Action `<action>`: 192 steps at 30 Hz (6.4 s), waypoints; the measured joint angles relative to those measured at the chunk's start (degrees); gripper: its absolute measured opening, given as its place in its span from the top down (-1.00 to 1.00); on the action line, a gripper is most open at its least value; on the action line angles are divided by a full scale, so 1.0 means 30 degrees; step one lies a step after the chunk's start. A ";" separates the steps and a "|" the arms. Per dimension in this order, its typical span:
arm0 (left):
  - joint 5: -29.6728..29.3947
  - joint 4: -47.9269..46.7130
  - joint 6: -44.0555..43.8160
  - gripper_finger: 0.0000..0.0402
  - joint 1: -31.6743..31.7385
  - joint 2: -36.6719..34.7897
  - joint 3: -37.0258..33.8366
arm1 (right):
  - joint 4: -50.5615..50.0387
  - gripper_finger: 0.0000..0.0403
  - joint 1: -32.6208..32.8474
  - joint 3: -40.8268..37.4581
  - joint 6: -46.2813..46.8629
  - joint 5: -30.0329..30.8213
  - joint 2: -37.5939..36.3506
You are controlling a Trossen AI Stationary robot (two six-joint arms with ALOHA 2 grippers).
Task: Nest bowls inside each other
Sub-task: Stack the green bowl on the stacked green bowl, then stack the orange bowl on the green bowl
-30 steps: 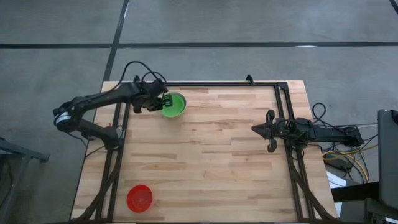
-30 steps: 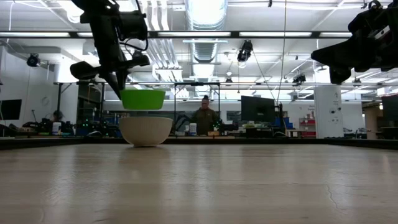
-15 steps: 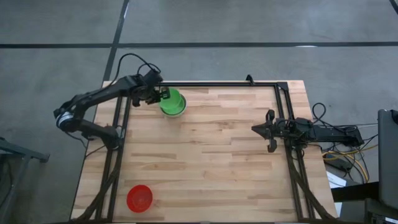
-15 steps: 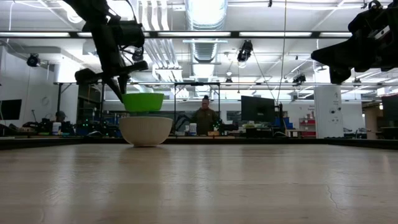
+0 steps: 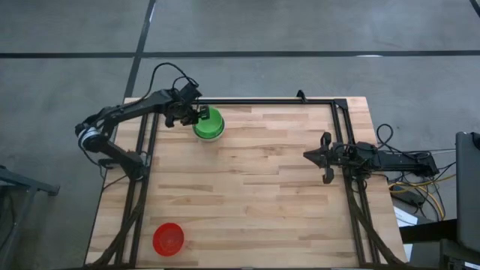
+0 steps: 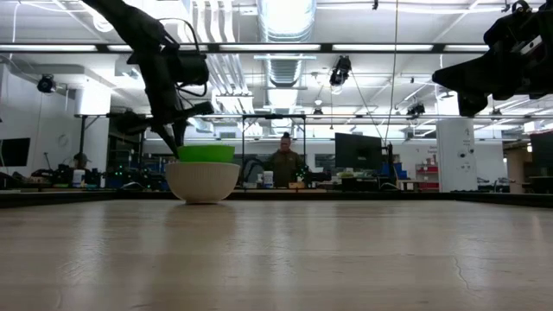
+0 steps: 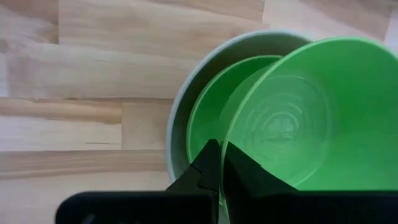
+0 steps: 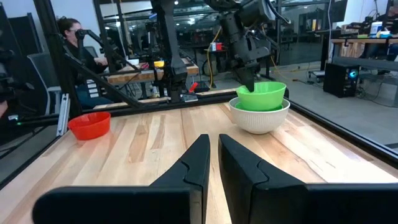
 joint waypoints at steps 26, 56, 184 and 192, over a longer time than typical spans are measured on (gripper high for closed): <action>-0.0461 0.0274 0.1315 0.97 -0.0103 0.1235 -0.0586 | 0.0000 0.83 0.0002 0.0000 0.0019 0.0006 -0.0007; -0.0498 0.1468 0.2453 0.60 -0.0153 0.1228 -0.0619 | 0.0000 0.83 0.0002 0.0000 0.0019 -0.0001 -0.0007; -0.2960 -0.2292 0.0237 0.29 -2.9778 -0.7449 -0.3844 | 0.0000 0.83 -0.0003 0.0000 0.0011 -0.0002 -0.0002; -0.2452 -0.1223 -0.0481 0.29 -3.0155 -0.7449 -0.5031 | 0.0000 0.83 -0.0001 0.0000 0.0018 0.0006 0.0000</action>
